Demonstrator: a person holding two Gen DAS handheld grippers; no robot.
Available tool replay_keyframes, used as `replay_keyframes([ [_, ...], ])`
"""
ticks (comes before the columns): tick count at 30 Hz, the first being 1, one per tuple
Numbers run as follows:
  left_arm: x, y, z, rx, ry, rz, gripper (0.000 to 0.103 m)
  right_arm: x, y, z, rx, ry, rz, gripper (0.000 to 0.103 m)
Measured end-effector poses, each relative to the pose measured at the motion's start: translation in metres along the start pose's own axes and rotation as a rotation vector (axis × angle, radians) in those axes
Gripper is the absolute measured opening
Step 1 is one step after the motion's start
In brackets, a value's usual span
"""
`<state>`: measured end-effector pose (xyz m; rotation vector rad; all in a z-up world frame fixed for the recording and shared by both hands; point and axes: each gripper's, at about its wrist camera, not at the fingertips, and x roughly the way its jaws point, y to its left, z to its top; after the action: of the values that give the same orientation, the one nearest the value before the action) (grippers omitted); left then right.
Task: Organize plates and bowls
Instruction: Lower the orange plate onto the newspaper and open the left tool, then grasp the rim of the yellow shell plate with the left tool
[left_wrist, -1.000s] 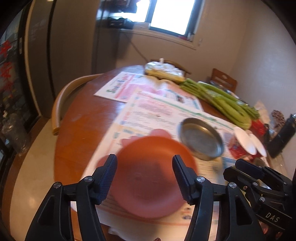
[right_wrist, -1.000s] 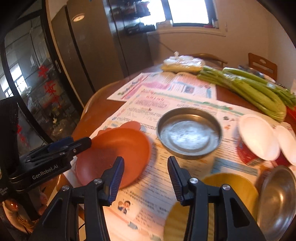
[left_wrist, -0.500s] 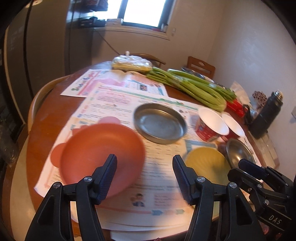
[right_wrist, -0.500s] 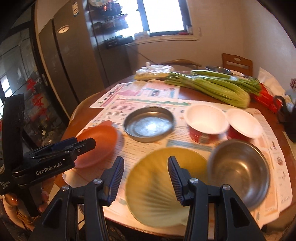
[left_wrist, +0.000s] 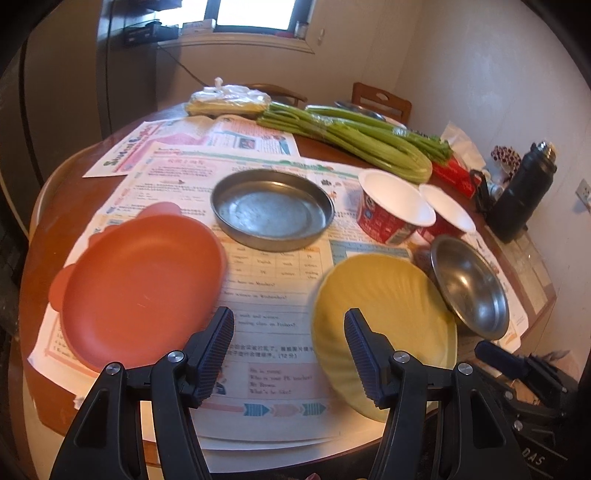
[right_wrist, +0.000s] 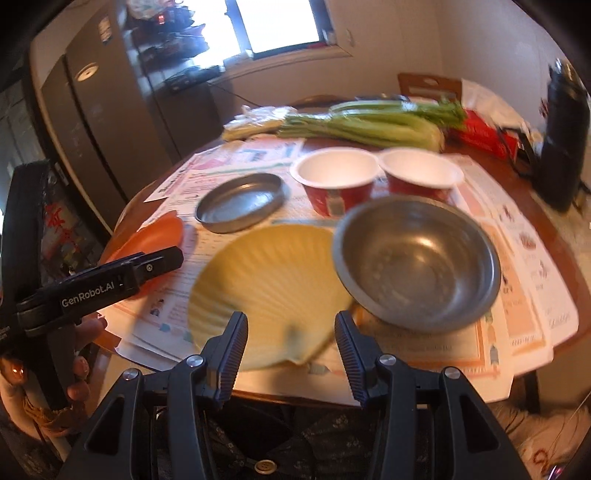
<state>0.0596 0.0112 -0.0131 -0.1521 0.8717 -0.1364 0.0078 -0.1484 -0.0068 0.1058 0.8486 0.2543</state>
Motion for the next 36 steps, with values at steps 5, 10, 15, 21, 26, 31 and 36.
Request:
replay_keyframes([
  [5,0.018,-0.007,-0.003,0.023,0.046,-0.003,0.064,0.011,-0.006,-0.001,0.019,0.027,0.002,0.049],
  [10,0.035,-0.013,-0.003,0.047,0.08,0.005,0.064,0.029,-0.006,-0.002,0.026,0.062,-0.004,0.049],
  [15,0.048,-0.016,-0.003,0.052,0.108,0.01,0.064,0.041,-0.006,0.0,0.018,0.066,-0.024,0.049],
  [21,0.053,-0.017,-0.003,0.049,0.105,0.019,0.059,0.05,0.004,0.003,-0.035,0.061,-0.04,0.049],
  [26,0.052,-0.016,-0.002,0.047,0.105,-0.009,0.044,0.053,0.013,0.002,-0.065,0.061,-0.023,0.049],
  [31,0.047,-0.012,-0.006,0.022,0.103,-0.021,0.044,0.053,0.023,0.003,-0.095,0.059,-0.02,0.049],
  [36,0.03,-0.004,-0.005,0.013,0.068,-0.011,0.044,0.046,0.033,0.006,-0.116,0.038,-0.008,0.049],
])
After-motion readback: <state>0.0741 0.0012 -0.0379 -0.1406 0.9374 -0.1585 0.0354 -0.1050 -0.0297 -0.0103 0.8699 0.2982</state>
